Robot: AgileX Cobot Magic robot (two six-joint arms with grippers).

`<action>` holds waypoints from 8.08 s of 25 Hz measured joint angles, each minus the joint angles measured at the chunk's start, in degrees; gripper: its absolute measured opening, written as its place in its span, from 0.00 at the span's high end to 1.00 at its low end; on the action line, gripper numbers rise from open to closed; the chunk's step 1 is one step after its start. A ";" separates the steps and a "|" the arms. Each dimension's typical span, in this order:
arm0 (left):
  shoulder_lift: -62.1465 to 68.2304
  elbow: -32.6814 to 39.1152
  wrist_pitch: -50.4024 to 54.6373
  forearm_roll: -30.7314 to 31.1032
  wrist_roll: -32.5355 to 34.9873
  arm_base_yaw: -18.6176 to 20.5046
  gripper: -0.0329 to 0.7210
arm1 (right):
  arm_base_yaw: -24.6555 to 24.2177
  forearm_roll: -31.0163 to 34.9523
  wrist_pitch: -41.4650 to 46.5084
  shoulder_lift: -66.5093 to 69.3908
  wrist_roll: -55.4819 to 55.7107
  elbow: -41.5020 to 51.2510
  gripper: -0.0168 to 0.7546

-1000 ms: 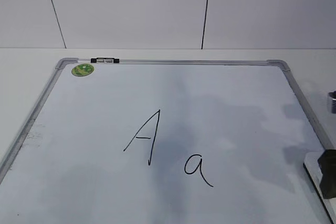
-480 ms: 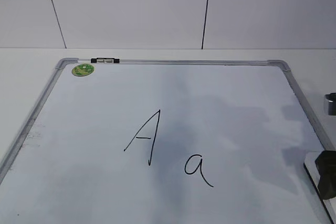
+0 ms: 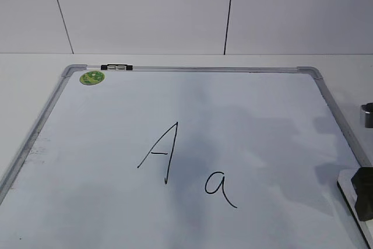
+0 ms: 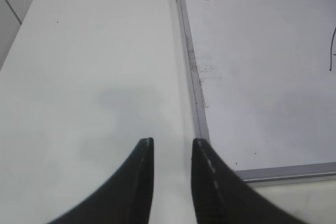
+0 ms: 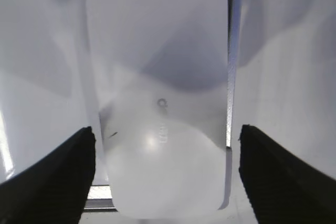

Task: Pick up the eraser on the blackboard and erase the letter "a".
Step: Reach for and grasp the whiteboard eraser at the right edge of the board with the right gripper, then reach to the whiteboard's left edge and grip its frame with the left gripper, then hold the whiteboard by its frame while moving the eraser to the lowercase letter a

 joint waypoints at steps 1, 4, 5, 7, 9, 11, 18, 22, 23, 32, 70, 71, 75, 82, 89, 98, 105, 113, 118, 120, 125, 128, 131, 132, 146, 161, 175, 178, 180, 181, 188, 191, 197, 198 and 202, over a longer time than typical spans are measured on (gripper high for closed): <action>0.00 0.00 0.00 0.00 0.00 0.00 0.70 | 0.00 -0.02 0.00 0.00 0.00 0.00 0.10; 0.00 0.00 0.00 0.00 0.00 0.00 0.70 | 0.00 -0.02 -0.34 0.00 0.00 0.00 0.10; 0.00 0.00 0.00 0.00 0.00 0.00 0.70 | 0.00 -0.02 -0.34 0.00 0.03 0.00 0.10; 0.00 0.00 0.00 0.00 0.00 0.00 0.70 | 0.00 -0.12 -0.41 0.00 0.03 0.00 0.10; 0.00 0.00 0.00 0.00 0.00 0.00 0.70 | 0.00 -0.12 -0.41 0.26 0.03 0.00 0.10; 0.00 0.00 0.00 0.00 0.00 0.00 0.70 | 0.00 -0.12 -0.46 1.10 0.03 0.00 0.10; 0.00 0.00 0.00 0.00 0.00 0.00 0.70 | 0.00 -0.12 -1.04 3.19 -0.18 0.00 0.10; 0.00 0.00 0.00 0.00 0.00 0.00 0.70 | 0.00 -0.12 -1.64 4.48 -0.18 0.00 0.10; 0.00 0.00 0.00 0.00 0.00 0.00 0.70 | 0.00 -0.12 -1.89 4.61 -0.18 0.00 0.10; 0.00 0.00 0.00 0.00 0.00 0.00 0.70 | 0.00 -0.12 -2.49 5.32 -0.27 0.00 0.11; 0.00 0.00 0.00 0.00 0.00 0.00 0.70 | 0.00 -0.46 -2.60 5.82 -0.47 0.00 0.25; 0.00 0.00 0.00 0.00 0.00 0.00 0.70 | 0.00 -0.46 -2.60 5.82 0.14 0.00 0.25; 0.00 0.00 0.00 0.00 0.00 0.00 0.70 | 0.00 -0.46 -2.22 5.90 1.34 -0.10 0.25; 0.00 0.00 0.00 0.00 0.00 0.00 0.70 | 0.00 -1.07 2.10 6.18 1.77 -3.28 0.25; 0.00 0.00 0.00 0.00 0.00 0.00 0.70 | 0.28 -0.70 3.69 5.27 1.88 -5.22 0.25; 0.00 0.00 0.00 0.00 0.00 0.00 0.70 | 6.74 -0.32 9.03 3.60 1.12 -9.69 0.25; 0.00 0.00 0.00 0.00 0.00 0.00 0.70 | 9.45 -0.32 14.22 3.60 0.91 -19.17 0.25; 0.00 0.00 0.00 0.00 0.00 0.00 0.70 | 16.99 -0.43 16.74 3.51 0.72 -23.01 0.25; 0.00 0.00 0.00 0.00 0.00 0.00 0.70 | 20.06 -0.32 17.90 3.51 0.68 -23.57 0.25; 0.00 0.00 0.00 0.00 0.00 0.00 0.70 | 20.10 -0.44 18.20 3.51 0.33 -23.57 0.25; 0.00 0.00 0.00 0.00 0.00 0.00 0.70 | 20.14 -2.12 18.51 3.51 0.09 -23.57 0.25; 1.05 0.00 0.00 0.00 0.00 0.00 0.70 | 20.14 -2.48 18.51 3.51 0.00 -23.57 0.25; 6.05 -0.21 -0.11 0.00 0.00 0.00 0.69 | 20.14 -2.61 18.51 3.51 -0.03 -23.57 0.25; 8.84 -0.72 -0.21 0.00 0.00 0.00 0.69 | 20.14 -2.64 18.51 3.51 -0.03 -23.57 0.25; 54.91 -19.25 -5.75 -2.91 0.00 0.00 0.68 | 20.14 -2.93 18.51 3.51 -0.13 -23.57 0.25; 89.72 -36.56 -7.71 -5.37 0.00 0.00 0.68 | 20.14 -2.96 18.51 3.51 -0.27 -23.57 0.25; 103.97 -37.18 -11.27 -7.57 0.00 0.00 0.68 | 20.14 -2.96 18.51 3.51 -0.27 -23.57 0.25; 105.09 -37.18 -12.16 -7.60 0.00 0.00 0.68 | 20.14 -2.96 18.51 3.51 -0.27 -23.57 0.25; 105.83 -37.18 -12.41 -7.70 0.00 0.00 0.68 | 20.14 -2.96 18.51 3.51 -0.27 -23.57 0.25; 106.20 -37.18 -12.42 -7.84 0.00 0.00 0.68 | 20.14 -2.96 18.51 3.51 -0.27 -23.57 0.25; 107.65 -37.21 -12.77 -8.00 0.00 0.00 0.68 | 20.14 -2.96 18.51 3.51 -0.27 -23.57 0.25; 107.65 -37.21 -13.00 -8.11 0.00 0.00 0.68 | 20.14 -3.07 18.51 3.51 -0.27 -23.57 0.25; 107.68 -37.21 -13.00 -8.11 0.00 0.00 0.68 | 20.14 -3.07 18.51 3.51 -0.27 -23.57 0.25; 107.68 -37.21 -13.00 -8.11 0.00 0.00 0.68 | 20.14 -3.07 18.51 3.51 -0.27 -23.57 0.25; 107.97 -37.21 -13.00 -8.11 0.00 0.00 0.68 | 20.14 -3.07 18.51 3.51 -0.27 -23.57 0.25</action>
